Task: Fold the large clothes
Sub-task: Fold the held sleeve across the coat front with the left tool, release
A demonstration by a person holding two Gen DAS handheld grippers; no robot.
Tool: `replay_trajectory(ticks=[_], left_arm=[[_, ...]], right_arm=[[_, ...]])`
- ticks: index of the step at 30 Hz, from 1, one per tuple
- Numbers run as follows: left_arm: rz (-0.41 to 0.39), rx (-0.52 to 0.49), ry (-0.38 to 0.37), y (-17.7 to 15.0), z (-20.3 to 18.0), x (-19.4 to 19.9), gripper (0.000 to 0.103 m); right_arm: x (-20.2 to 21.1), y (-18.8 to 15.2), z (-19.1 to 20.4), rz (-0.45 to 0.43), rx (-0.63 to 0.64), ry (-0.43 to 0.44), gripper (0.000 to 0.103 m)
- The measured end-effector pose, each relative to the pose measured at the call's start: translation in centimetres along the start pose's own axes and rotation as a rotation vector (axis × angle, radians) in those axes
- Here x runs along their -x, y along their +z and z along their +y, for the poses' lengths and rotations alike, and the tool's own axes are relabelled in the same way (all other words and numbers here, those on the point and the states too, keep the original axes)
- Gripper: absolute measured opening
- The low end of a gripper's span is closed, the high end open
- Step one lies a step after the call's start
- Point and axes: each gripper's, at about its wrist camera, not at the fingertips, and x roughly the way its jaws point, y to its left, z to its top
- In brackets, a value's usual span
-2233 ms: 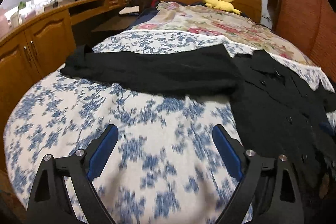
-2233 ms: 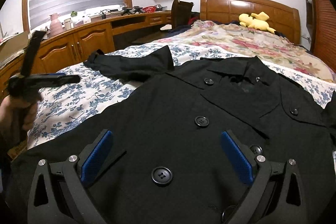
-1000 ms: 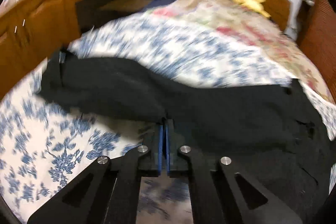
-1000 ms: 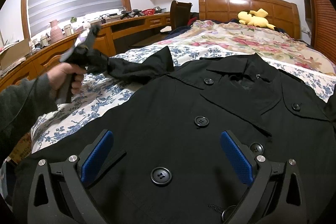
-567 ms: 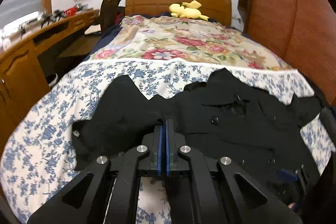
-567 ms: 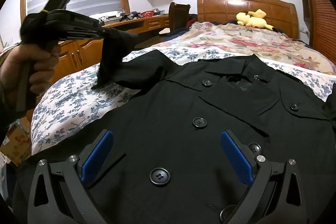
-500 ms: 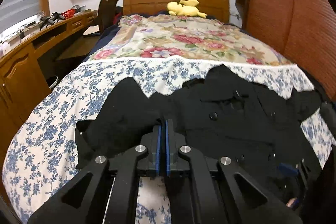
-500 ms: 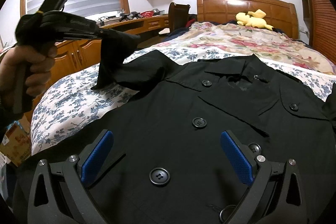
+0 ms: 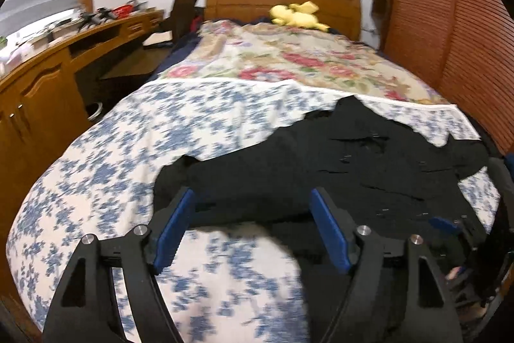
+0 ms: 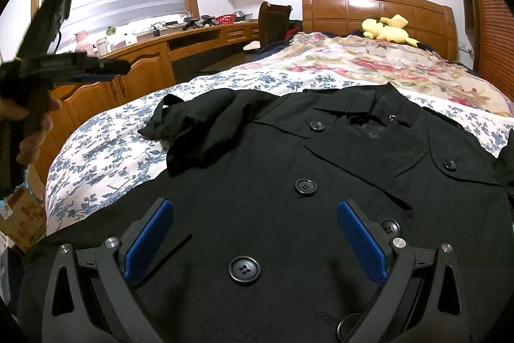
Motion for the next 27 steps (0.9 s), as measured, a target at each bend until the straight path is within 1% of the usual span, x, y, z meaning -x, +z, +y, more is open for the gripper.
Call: replay_trajectory(ticks=[4, 7, 11, 13, 17, 20, 24, 27], left_arm=[[0.032, 0.022, 0.061, -0.6, 3.1, -2.4, 0.076], [0.031, 0.075, 0.094, -1.1, 5.7, -4.2, 0.076], [0.061, 0.11, 0.1, -1.7, 7.8, -6.6, 0.075], [0.08, 0.109, 0.106, -1.9, 8.2, -7.8, 0.076], [0.138, 0.122, 0.11, -2.3, 9.2, -10.8, 0.075], [0.166, 0.14, 0.091, -2.4, 9.6, -12.3, 0.075], [0.162, 0.167, 0.091, -2.2, 9.8, -13.3, 0.075], [0.197, 0.185, 0.079, -2.3, 10.0, -14.6, 0.075]], right_arm=[[-0.1, 0.0, 0.0, 0.001, 0.002, -0.002, 0.102], [-0.2, 0.0, 0.0, 0.006, 0.001, 0.0, 0.102], [-0.2, 0.0, 0.2, 0.012, 0.008, -0.002, 0.102], [-0.2, 0.0, 0.2, 0.015, 0.01, -0.003, 0.102], [-0.4, 0.0, 0.2, 0.026, 0.013, -0.002, 0.102], [-0.3, 0.0, 0.1, 0.028, 0.016, -0.001, 0.102], [-0.2, 0.1, 0.0, 0.028, 0.014, 0.0, 0.102], [-0.1, 0.0, 0.1, 0.026, 0.014, 0.001, 0.102]])
